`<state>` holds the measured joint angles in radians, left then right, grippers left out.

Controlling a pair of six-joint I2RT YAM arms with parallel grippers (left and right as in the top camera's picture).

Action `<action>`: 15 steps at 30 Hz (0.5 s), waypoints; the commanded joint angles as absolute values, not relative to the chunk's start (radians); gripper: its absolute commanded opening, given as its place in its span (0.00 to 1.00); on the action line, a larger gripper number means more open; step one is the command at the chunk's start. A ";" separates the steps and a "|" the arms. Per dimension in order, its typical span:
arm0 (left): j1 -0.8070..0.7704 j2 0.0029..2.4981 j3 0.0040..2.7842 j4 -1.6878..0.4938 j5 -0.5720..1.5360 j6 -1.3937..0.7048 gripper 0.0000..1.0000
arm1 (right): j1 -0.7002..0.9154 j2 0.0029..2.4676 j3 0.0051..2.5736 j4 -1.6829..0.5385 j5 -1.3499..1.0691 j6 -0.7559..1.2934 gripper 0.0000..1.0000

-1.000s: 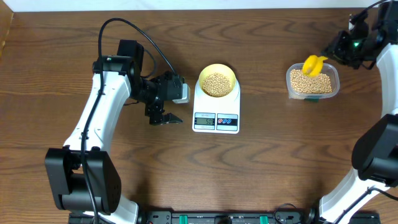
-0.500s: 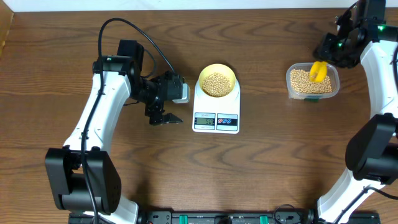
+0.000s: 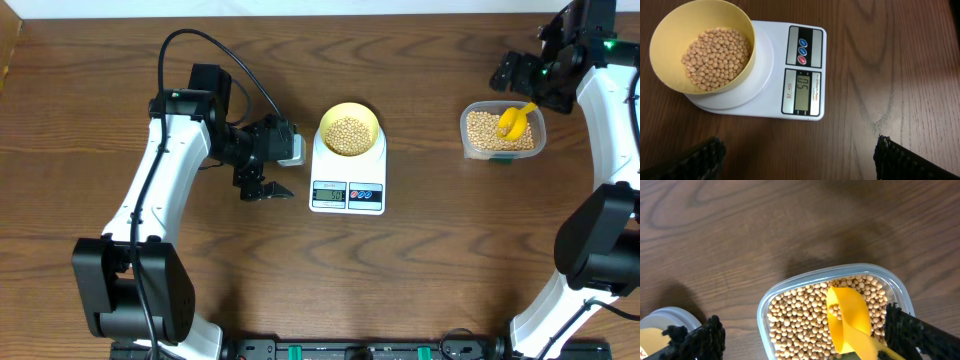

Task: Scoop item into bowl and weigh 50g on scale
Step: 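Lower the scoop into the tub and open the right gripper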

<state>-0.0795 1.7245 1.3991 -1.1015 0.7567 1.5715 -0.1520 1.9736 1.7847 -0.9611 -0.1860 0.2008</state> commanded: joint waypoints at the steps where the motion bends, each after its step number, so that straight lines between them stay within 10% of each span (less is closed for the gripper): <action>1: -0.079 1.724 1.391 -1.109 0.762 1.581 0.98 | -0.147 1.944 1.785 -0.957 -0.182 0.201 0.99; 15: -0.079 1.724 1.391 -1.109 0.762 1.581 0.97 | -0.147 1.947 1.785 -0.939 -0.049 0.095 0.99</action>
